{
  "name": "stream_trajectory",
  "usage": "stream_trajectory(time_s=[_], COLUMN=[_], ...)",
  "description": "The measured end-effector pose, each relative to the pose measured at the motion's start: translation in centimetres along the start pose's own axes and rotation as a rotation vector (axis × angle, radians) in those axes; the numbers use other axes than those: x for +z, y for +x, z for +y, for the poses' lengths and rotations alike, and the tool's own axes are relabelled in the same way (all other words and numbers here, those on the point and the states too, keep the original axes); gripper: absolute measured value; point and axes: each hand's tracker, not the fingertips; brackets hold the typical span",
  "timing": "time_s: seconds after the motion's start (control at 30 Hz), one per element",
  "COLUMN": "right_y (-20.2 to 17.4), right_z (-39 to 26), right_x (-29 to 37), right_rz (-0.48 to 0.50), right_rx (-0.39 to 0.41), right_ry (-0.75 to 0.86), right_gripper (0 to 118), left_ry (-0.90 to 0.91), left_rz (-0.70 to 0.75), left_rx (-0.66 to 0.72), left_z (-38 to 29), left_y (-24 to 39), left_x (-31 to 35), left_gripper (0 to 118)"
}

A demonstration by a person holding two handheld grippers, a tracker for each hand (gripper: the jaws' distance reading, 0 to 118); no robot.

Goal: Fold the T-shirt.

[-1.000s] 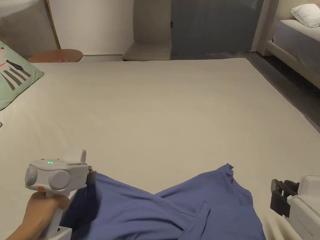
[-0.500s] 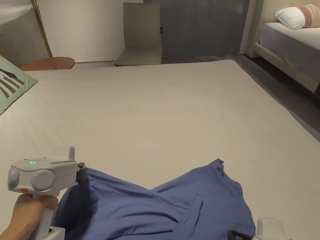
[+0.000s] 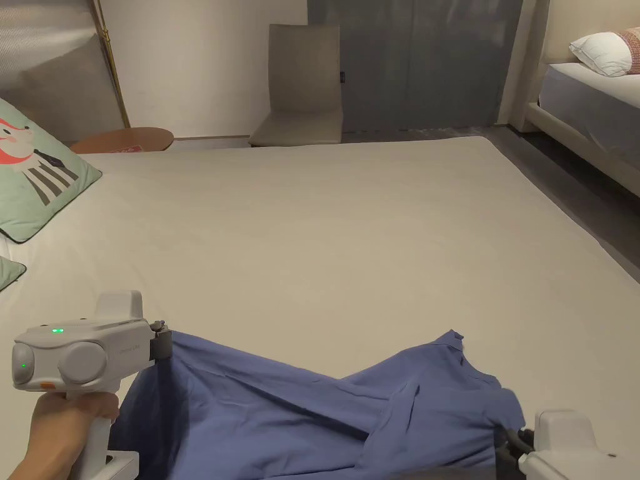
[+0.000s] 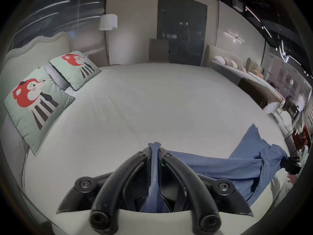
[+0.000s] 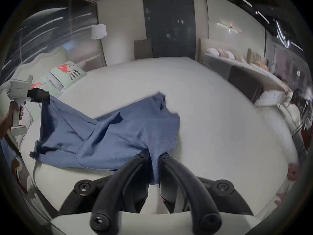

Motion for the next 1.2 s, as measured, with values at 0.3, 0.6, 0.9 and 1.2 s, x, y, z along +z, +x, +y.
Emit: stream_trajectory(time_s=[0.3,0.6,0.9,1.2], right_y=[0.2,-0.3,0.6,0.5], right_z=[14.9,29.4,39.2,36.8], right_x=[-0.3,-2.1,-8.3,-18.8], right_rz=[0.028,0.021,0.044,0.000], right_rx=[0.139,0.190,0.196,0.233], right_ry=[0.278,0.485,0.564,0.473], right_gripper=[9,9,9,9], left_ry=[0.212,0.438,0.559,0.472], left_rz=[0.013,0.059,0.134,0.175], left_rx=[0.124,0.068,-0.002,-0.043], left_z=[9.1,21.8,31.3,29.5], left_y=[-4.3,-3.0,-2.1,-2.0], left_x=[5.9,8.7,5.3,-4.7], left_gripper=[2,2,2,2])
